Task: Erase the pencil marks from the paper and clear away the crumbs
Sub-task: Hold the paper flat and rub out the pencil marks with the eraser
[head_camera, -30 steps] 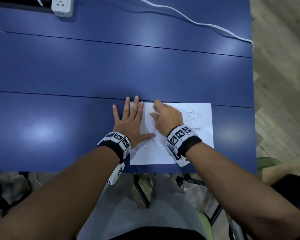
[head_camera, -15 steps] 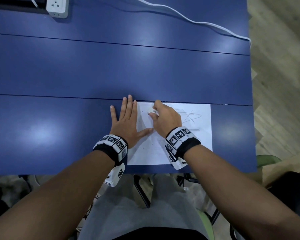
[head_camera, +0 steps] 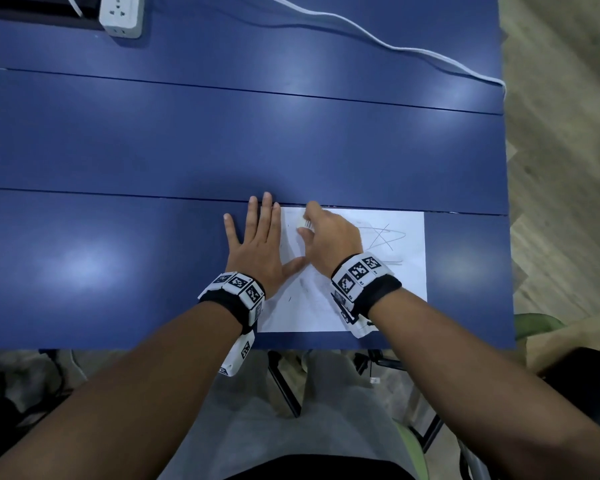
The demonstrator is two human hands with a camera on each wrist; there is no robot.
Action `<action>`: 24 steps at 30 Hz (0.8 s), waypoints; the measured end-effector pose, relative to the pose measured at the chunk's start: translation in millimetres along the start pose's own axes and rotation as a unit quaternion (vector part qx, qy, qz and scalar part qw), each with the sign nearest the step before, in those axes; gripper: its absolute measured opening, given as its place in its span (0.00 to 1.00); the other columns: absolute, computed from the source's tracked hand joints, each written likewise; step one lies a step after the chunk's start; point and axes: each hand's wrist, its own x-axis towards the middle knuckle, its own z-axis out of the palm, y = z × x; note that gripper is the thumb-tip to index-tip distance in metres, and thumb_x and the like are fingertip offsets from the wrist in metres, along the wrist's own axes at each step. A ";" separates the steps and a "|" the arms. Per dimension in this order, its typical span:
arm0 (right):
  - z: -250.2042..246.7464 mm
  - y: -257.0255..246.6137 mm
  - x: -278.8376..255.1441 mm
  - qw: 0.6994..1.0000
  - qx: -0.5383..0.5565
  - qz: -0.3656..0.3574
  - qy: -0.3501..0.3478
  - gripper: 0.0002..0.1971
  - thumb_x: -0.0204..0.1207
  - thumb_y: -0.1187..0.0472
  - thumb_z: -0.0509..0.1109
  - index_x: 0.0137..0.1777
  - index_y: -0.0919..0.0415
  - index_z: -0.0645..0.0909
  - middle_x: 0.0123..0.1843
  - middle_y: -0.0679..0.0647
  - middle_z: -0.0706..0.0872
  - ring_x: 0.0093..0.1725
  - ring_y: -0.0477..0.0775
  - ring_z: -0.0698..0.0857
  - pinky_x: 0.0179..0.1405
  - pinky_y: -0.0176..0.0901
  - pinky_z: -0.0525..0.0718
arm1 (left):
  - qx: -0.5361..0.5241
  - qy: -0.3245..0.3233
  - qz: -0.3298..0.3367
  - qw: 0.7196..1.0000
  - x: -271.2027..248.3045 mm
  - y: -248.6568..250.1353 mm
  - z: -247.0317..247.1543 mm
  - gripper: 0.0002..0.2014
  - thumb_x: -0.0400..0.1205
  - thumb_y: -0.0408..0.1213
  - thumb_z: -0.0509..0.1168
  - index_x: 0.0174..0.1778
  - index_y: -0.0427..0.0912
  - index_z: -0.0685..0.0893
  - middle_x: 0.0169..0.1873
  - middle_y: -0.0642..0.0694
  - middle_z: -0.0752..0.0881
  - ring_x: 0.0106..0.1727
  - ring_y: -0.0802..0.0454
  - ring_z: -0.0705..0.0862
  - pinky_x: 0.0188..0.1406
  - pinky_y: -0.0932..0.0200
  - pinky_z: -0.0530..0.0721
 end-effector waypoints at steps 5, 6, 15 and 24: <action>-1.9 0.7 6.6 1.000 0.003 0.014 0.016 0.10 0.82 0.54 0.65 0.57 0.57 0.72 0.47 0.54 0.87 0.45 0.61 0.85 0.40 0.50 0.82 | -0.008 0.007 0.001 1.000 0.6 1.8 0.5 0.56 0.75 0.80 0.30 0.88 0.39 0.33 0.87 0.44 0.30 0.87 0.43 0.29 0.81 0.23 0.35; -0.7 -0.4 6.4 0.999 0.010 0.024 0.023 0.09 0.82 0.55 0.65 0.57 0.57 0.72 0.47 0.53 0.87 0.46 0.61 0.84 0.39 0.49 0.80 | -0.004 0.005 0.000 1.000 0.9 1.9 0.6 0.55 0.75 0.80 0.29 0.87 0.39 0.33 0.87 0.44 0.30 0.87 0.43 0.29 0.81 0.23 0.35; 0.4 -2.5 11.6 0.999 0.003 0.024 0.026 0.10 0.81 0.55 0.65 0.58 0.56 0.72 0.47 0.52 0.87 0.46 0.60 0.85 0.38 0.48 0.79 | 0.002 -0.003 -0.004 1.000 0.3 3.2 -0.8 0.56 0.74 0.80 0.28 0.87 0.39 0.33 0.87 0.43 0.30 0.87 0.42 0.29 0.81 0.22 0.37; 0.7 -6.0 18.1 0.999 0.013 0.034 0.034 0.09 0.81 0.55 0.66 0.55 0.56 0.71 0.45 0.51 0.87 0.44 0.61 0.84 0.37 0.48 0.80 | -0.005 -0.009 -0.003 1.000 0.2 3.0 -2.9 0.57 0.73 0.81 0.26 0.87 0.39 0.33 0.87 0.43 0.30 0.87 0.42 0.28 0.81 0.22 0.37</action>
